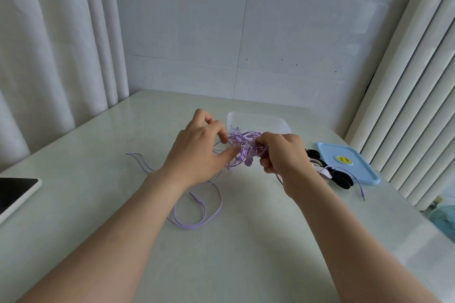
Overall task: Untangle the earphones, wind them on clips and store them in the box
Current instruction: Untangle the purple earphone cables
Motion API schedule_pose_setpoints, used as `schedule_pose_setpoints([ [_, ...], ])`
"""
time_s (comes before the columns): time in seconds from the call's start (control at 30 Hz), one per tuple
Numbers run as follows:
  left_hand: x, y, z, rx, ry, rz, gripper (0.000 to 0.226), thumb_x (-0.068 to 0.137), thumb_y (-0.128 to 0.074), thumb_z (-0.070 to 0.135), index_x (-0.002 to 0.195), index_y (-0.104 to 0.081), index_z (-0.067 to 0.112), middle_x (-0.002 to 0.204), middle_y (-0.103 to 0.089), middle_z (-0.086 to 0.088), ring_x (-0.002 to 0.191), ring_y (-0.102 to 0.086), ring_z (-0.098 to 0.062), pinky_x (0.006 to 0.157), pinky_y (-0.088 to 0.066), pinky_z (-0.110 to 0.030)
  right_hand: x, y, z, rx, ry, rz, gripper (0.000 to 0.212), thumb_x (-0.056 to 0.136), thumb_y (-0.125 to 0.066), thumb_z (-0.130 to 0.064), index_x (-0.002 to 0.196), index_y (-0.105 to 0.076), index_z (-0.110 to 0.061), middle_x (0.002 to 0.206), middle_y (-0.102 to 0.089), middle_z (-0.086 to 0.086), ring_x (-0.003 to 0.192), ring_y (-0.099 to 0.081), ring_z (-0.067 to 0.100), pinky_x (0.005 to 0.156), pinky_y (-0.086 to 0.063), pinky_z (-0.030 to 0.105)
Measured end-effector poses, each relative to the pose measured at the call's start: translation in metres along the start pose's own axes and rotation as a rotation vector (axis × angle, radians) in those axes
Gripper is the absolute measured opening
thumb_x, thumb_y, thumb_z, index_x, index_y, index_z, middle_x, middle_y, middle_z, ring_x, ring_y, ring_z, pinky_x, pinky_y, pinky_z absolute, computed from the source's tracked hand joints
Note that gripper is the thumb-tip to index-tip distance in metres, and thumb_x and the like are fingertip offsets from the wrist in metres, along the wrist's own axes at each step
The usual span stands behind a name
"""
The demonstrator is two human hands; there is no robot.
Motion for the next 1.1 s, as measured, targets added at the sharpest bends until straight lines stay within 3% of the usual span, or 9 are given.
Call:
schedule_pose_setpoints([
  [0.1,-0.001,-0.002,0.004,0.021,-0.042,0.002,0.039,0.088,-0.074,0.056,0.106,-0.056,0.026,0.114,-0.041,0.006,0.075,-0.05,-0.016,0.074,-0.043,-0.037,-0.001,-0.002,-0.001,0.004,0.002,-0.018,0.02,0.089,-0.059,-0.007,0.07,-0.066,-0.005,0.055,-0.057,0.005,0.05,-0.042,0.02,0.052,-0.032,0.03],
  [0.27,-0.002,-0.002,0.004,-0.021,-0.033,-0.004,0.035,0.09,-0.075,0.034,0.114,-0.051,0.025,0.116,-0.042,0.005,0.086,-0.057,-0.022,0.088,-0.048,-0.045,-0.001,-0.003,0.0,0.025,-0.021,-0.028,0.014,0.087,-0.057,-0.007,0.077,-0.066,-0.004,0.061,-0.057,0.009,0.049,-0.04,0.019,0.051,-0.03,0.029],
  [0.43,-0.002,0.001,0.009,-0.021,-0.113,0.014,0.019,0.09,-0.077,0.04,0.105,-0.066,0.034,0.115,-0.046,0.01,0.085,-0.056,-0.011,0.092,-0.043,-0.04,-0.001,-0.005,0.003,0.043,-0.05,-0.049,0.014,0.086,-0.056,-0.01,0.078,-0.066,-0.004,0.066,-0.061,0.012,0.052,-0.045,0.021,0.052,-0.034,0.031],
  [0.6,0.003,0.004,0.004,-0.037,-0.119,0.085,0.015,0.09,-0.079,0.042,0.097,-0.071,0.032,0.105,-0.055,0.011,0.08,-0.052,-0.008,0.086,-0.044,-0.038,-0.002,-0.008,0.005,0.098,-0.099,-0.089,0.013,0.085,-0.051,-0.011,0.075,-0.059,-0.007,0.064,-0.059,0.011,0.051,-0.044,0.021,0.051,-0.036,0.03],
  [0.83,0.003,0.0,0.007,-0.068,-0.145,0.023,0.012,0.083,-0.065,0.029,0.092,-0.071,0.031,0.087,-0.067,0.015,0.078,-0.058,-0.009,0.082,-0.053,-0.047,-0.007,-0.013,0.009,0.171,-0.201,-0.115,0.021,0.083,-0.041,-0.012,0.066,-0.051,-0.007,0.052,-0.051,0.009,0.058,-0.043,0.027,0.047,-0.036,0.027],
  [0.97,0.003,0.004,0.006,-0.163,-0.125,0.053,0.008,0.094,-0.068,0.022,0.096,-0.074,0.026,0.083,-0.074,0.012,0.081,-0.07,-0.005,0.083,-0.056,-0.036,-0.006,-0.01,0.01,0.166,-0.205,-0.09,0.023,0.087,-0.042,-0.013,0.069,-0.054,-0.007,0.056,-0.054,0.01,0.055,-0.048,0.026,0.048,-0.037,0.027],
  [1.1,0.007,0.016,0.003,-0.205,-0.079,0.208,0.006,0.094,-0.068,0.013,0.09,-0.07,0.017,0.091,-0.066,0.006,0.084,-0.062,-0.009,0.078,-0.045,-0.013,-0.001,-0.003,0.013,0.037,-0.167,-0.041,0.019,0.087,-0.049,-0.011,0.077,-0.064,-0.005,0.064,-0.06,0.01,0.051,-0.049,0.022,0.051,-0.038,0.028],
])
Point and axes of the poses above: each hand's wrist, its own x-axis towards the middle knuckle, its own y-axis out of the back of the hand, z = x × y, the point moved 8 cm from there along x, towards the middle knuckle
